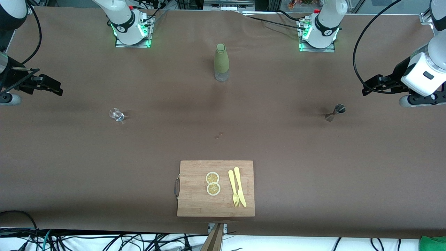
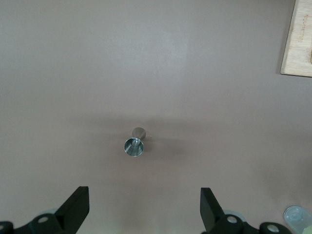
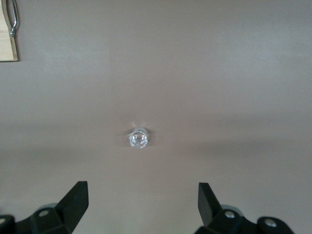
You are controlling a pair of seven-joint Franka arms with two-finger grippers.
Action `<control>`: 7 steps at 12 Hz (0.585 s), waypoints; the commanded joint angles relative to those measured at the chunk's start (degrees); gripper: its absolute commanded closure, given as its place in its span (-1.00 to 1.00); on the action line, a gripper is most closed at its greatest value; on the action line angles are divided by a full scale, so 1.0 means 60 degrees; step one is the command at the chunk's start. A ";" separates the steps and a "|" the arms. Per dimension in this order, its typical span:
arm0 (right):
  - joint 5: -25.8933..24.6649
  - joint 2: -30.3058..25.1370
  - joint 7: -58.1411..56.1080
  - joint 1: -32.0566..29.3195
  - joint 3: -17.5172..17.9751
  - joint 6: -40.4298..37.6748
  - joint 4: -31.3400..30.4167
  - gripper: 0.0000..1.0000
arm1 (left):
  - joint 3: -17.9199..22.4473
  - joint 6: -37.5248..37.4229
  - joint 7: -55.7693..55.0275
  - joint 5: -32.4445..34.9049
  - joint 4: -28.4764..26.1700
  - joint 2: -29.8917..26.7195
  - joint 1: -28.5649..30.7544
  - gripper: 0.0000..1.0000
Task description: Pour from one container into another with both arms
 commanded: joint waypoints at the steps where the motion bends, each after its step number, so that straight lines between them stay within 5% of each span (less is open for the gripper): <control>1: 0.0020 -0.0127 -0.0088 -0.0026 -0.0011 -0.0033 -0.0109 -1.00 | -0.0046 -0.0207 -0.0156 0.0121 0.0285 -0.0035 -0.0035 -1.00; 7: 0.0020 -0.0142 -0.0029 -0.0012 0.0018 -0.0092 -0.0080 -1.00 | -0.0031 -0.0222 -0.0025 0.0106 0.0460 -0.0035 -0.0035 -1.00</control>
